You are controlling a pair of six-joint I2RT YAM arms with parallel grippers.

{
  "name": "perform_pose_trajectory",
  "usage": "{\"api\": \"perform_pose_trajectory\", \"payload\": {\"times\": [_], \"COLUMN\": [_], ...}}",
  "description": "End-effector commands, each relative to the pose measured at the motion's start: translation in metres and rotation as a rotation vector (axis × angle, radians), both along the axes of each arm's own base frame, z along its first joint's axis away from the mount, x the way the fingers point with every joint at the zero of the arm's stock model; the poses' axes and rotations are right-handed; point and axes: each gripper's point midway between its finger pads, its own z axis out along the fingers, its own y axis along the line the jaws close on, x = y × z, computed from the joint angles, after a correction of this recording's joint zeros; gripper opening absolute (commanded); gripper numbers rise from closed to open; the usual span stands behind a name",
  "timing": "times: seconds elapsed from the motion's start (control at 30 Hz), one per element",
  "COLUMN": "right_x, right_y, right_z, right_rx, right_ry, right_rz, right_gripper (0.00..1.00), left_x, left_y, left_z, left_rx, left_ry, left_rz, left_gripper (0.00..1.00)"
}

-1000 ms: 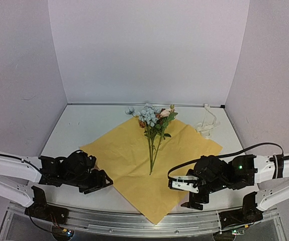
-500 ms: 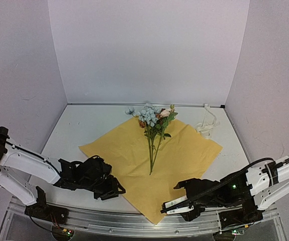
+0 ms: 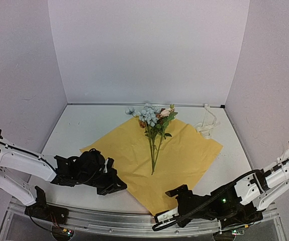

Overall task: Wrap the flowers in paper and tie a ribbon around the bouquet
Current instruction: Pick up the corner of the folded wrapping paper at the center of the board, then pass from the left arm to the right

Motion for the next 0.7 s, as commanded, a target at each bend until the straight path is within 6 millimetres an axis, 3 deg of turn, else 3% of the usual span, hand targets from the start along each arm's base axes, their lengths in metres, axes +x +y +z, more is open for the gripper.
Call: {"api": "perform_pose_trajectory", "payload": {"times": [0.0,0.2,0.47,0.67], "right_x": [0.005,0.007,0.003,-0.003], "right_y": [0.013,0.021,0.027,0.024], "right_z": [0.013,0.019,0.031,0.03], "right_rx": [0.065,0.097,0.129,0.098], "right_ry": [-0.036,-0.035,-0.009,0.023], "right_rz": [-0.037,-0.077,-0.109,-0.113], "right_gripper": [0.98,0.87,0.48,0.54], "left_x": [0.007,0.007,0.002,0.002], "left_y": [-0.009,-0.005,0.008,0.015], "left_z": [0.029,0.032,0.025,0.027], "left_rx": [-0.099,-0.11,-0.094,-0.099], "left_ry": [-0.008,-0.007,0.011,0.008], "left_rz": [0.016,0.025,0.04,0.061], "left_gripper": [0.0,0.0,0.0,0.0]}}
